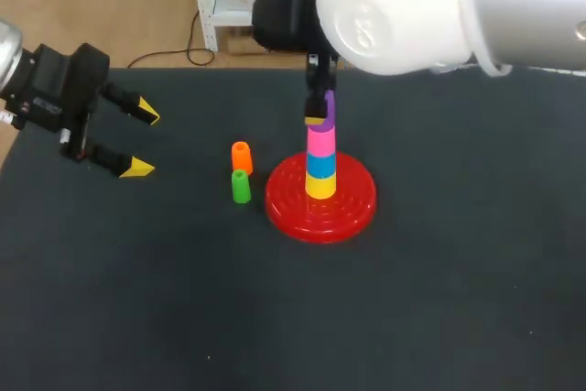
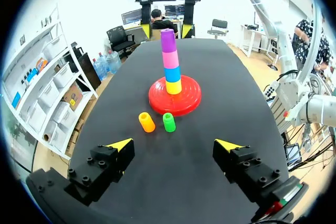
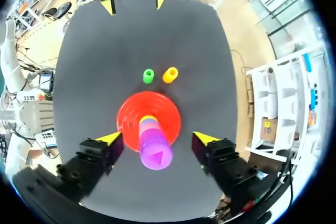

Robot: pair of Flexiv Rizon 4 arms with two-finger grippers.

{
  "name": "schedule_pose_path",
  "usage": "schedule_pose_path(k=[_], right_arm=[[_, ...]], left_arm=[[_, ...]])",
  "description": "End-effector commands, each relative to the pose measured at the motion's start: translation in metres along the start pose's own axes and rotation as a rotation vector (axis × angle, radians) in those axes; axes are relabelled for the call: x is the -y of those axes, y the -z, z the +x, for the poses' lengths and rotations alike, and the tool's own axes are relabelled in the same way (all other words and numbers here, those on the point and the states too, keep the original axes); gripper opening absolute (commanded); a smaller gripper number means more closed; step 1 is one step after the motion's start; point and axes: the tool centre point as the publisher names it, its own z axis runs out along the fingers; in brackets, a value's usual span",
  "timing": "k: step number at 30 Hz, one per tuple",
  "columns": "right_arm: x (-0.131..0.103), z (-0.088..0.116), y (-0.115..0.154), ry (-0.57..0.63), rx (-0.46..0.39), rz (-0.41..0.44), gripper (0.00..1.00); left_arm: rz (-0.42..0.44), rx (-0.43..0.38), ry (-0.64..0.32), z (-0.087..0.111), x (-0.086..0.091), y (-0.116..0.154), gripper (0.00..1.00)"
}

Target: Pick up and stack the cylinders on the red base in this order: pink,purple,orange,green

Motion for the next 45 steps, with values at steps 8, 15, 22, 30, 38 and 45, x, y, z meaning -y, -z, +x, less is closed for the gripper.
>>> schedule_pose_path(k=[8, 15, 22, 30, 38, 45], right_arm=[[0.021, -0.033, 0.013, 0.047, 0.032, 0.045, 1.0], [0.028, -0.067, -0.005, 0.1, 0.026, 0.022, 1.0], [0.03, -0.087, -0.028, 0.103, 0.026, 0.04, 1.0], [0.026, -0.09, -0.058, 0.085, 0.026, 0.041, 1.0], [0.024, -0.085, -0.089, 0.071, 0.001, 0.018, 1.0], [0.03, -0.088, -0.102, 0.019, 0.044, 0.02, 1.0]], left_arm=[[-0.001, 0.0, -0.001, 0.001, 0.0, 0.0, 1.0], [-0.001, 0.0, -0.001, 0.001, 0.0, 0.0, 1.0], [-0.001, 0.0, -0.001, 0.001, 0.0, 0.0, 1.0], [-0.001, 0.0, -0.001, 0.001, 0.0, 0.0, 1.0], [-0.001, 0.0, -0.001, 0.001, 0.0, 0.0, 1.0], [-0.001, 0.0, -0.001, 0.001, 0.0, 0.0, 1.0]])
